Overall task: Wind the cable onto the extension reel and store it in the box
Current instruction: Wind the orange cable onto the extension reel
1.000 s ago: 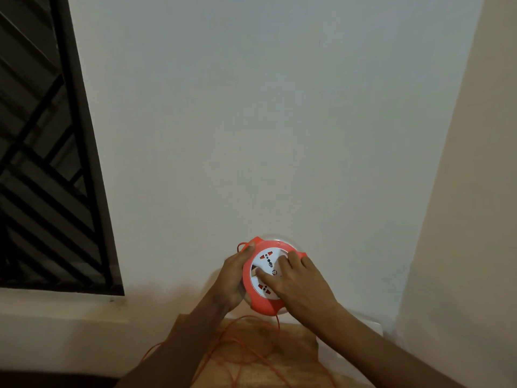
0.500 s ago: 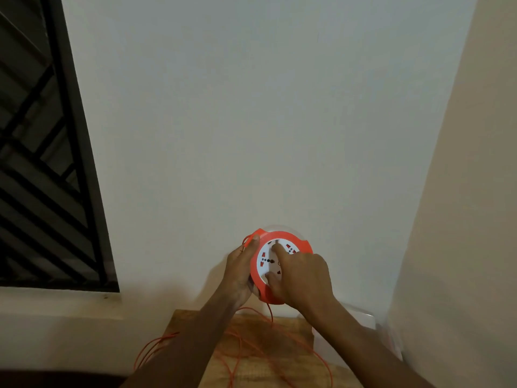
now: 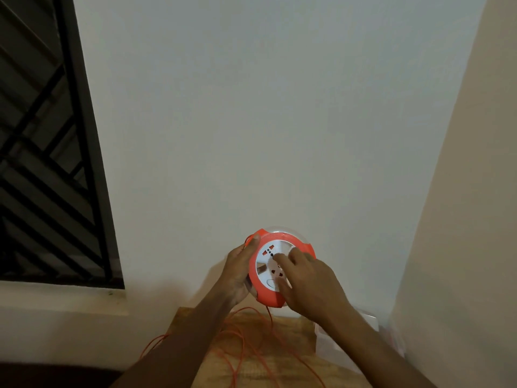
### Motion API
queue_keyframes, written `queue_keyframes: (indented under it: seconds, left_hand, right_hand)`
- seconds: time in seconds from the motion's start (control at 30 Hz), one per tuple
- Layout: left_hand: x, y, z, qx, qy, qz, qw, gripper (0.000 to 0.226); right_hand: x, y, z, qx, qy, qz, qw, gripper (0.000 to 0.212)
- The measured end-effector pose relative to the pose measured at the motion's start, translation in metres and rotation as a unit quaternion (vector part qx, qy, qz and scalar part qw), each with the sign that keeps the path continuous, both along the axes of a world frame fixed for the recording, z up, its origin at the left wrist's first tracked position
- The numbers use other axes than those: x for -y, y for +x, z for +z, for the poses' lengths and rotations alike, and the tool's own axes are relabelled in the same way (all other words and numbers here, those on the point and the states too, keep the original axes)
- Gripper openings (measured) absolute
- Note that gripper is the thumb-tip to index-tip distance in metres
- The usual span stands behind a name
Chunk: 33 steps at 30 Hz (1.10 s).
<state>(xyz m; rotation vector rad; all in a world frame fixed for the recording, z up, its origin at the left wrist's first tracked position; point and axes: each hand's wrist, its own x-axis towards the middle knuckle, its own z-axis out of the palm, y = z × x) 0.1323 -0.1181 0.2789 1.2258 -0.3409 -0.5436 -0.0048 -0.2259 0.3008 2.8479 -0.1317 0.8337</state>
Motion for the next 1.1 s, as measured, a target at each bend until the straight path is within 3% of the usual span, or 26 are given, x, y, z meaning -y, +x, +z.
queue_keyframes:
  seconds: [0.1, 0.2, 0.33, 0.53, 0.8, 0.97, 1.1]
  left_hand:
    - [-0.005, 0.004, 0.003, 0.01, -0.001, -0.018, 1.0, 0.049]
    - [-0.004, 0.004, 0.005, 0.027, 0.009, -0.033, 0.999, 0.061]
    - [0.0, 0.002, 0.005, 0.046, 0.027, -0.047, 0.997, 0.065]
    - [0.002, 0.003, 0.009, 0.074, 0.027, -0.051, 0.996, 0.064]
    - [0.006, 0.004, 0.005, 0.039, -0.008, -0.017, 0.999, 0.064]
    - [0.015, -0.001, 0.002, 0.001, -0.055, 0.02, 0.998, 0.053]
    - [0.014, 0.0, 0.003, 0.012, -0.038, 0.01, 0.999, 0.061]
  right_hand:
    - [0.009, -0.007, 0.007, -0.077, -0.084, 0.051, 0.992, 0.061]
    - [0.009, -0.005, 0.015, -0.124, -0.134, 0.034, 0.983, 0.076]
    - [0.006, 0.0, 0.022, -0.162, -0.169, 0.008, 0.972, 0.074]
    - [0.002, 0.011, 0.021, -0.152, -0.207, -0.014, 0.966, 0.073]
    - [-0.003, 0.017, 0.011, -0.044, -0.003, -0.071, 0.996, 0.069]
    - [-0.007, 0.022, 0.013, 0.055, 0.208, -0.139, 0.967, 0.074]
    - [-0.008, 0.018, 0.007, 0.048, 0.219, -0.136, 0.965, 0.068]
